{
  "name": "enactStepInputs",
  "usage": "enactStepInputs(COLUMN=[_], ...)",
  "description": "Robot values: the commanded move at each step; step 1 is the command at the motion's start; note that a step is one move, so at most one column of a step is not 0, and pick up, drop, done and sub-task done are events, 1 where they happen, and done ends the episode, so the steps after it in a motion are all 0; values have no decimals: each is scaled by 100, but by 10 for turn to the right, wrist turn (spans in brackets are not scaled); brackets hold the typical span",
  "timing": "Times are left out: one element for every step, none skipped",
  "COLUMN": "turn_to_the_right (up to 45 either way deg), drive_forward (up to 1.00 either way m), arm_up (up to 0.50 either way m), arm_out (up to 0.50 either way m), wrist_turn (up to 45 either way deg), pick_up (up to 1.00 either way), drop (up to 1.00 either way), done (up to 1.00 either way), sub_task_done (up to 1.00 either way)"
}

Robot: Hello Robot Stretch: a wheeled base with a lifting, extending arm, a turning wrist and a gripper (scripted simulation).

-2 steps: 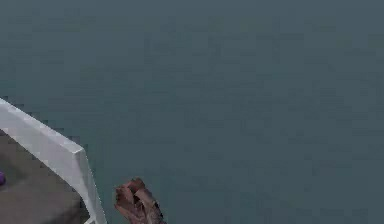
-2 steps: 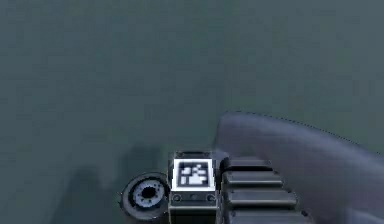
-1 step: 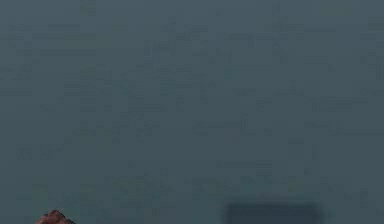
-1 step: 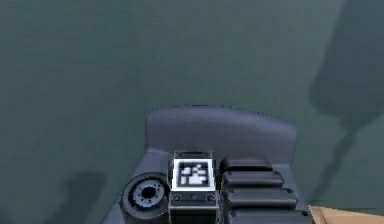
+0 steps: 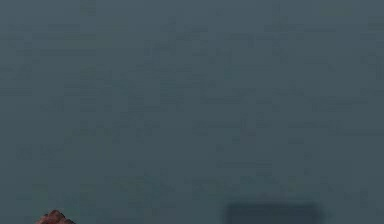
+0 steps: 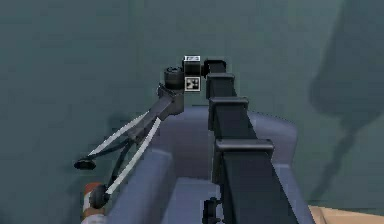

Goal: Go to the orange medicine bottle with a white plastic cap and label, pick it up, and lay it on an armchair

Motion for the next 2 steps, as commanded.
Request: enactStepInputs(turn_to_the_right=[0,0], drive_forward=[0,0], arm_up=[0,0], arm_out=[0,0], wrist_turn=[450,450], pick_up=[0,0], drop=[0,0], done=[0,0], sub_task_done=[0,0])
